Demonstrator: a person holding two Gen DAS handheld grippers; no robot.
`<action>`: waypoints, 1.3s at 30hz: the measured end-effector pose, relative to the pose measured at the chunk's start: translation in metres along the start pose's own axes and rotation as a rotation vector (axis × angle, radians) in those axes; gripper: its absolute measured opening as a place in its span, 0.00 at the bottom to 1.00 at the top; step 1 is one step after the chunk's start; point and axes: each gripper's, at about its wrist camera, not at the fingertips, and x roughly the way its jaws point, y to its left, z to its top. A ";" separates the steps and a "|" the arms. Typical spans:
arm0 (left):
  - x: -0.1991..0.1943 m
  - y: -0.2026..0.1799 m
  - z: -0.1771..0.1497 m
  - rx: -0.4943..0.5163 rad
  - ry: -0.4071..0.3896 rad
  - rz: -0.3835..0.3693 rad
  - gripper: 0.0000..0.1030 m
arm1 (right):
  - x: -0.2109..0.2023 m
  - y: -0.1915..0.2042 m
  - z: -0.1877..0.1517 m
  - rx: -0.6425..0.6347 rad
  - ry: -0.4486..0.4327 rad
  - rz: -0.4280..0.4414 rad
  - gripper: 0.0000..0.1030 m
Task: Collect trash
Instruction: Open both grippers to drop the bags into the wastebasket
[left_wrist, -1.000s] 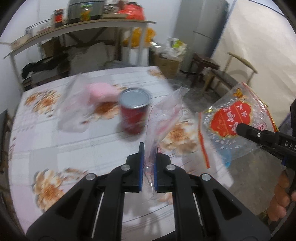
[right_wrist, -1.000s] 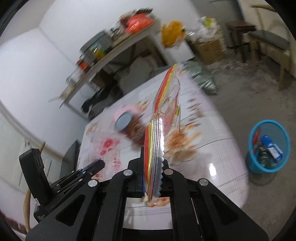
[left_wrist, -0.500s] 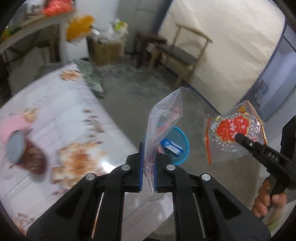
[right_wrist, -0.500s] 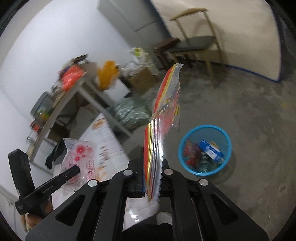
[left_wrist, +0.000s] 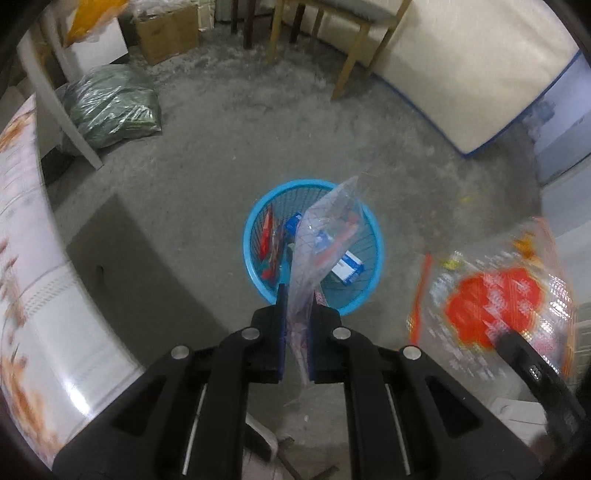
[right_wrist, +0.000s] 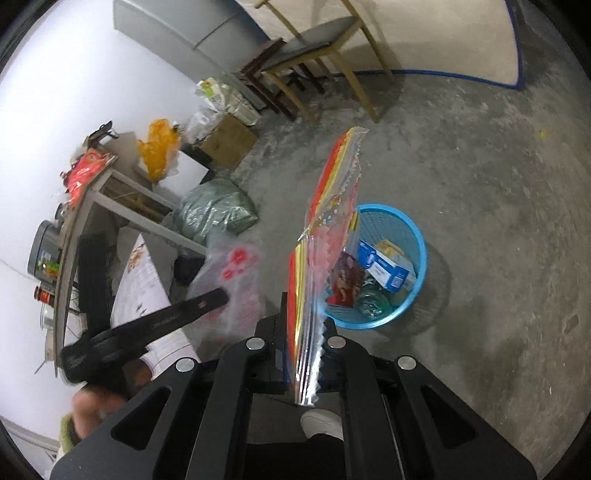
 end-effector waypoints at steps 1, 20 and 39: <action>0.011 -0.004 0.005 0.003 0.004 0.019 0.07 | 0.001 -0.004 0.001 0.005 0.002 -0.006 0.05; -0.043 0.010 0.011 0.030 -0.128 0.017 0.55 | 0.064 -0.028 0.018 0.031 0.099 -0.003 0.05; -0.227 0.175 -0.210 -0.229 -0.364 0.203 0.76 | 0.196 -0.084 0.032 0.125 0.170 -0.241 0.50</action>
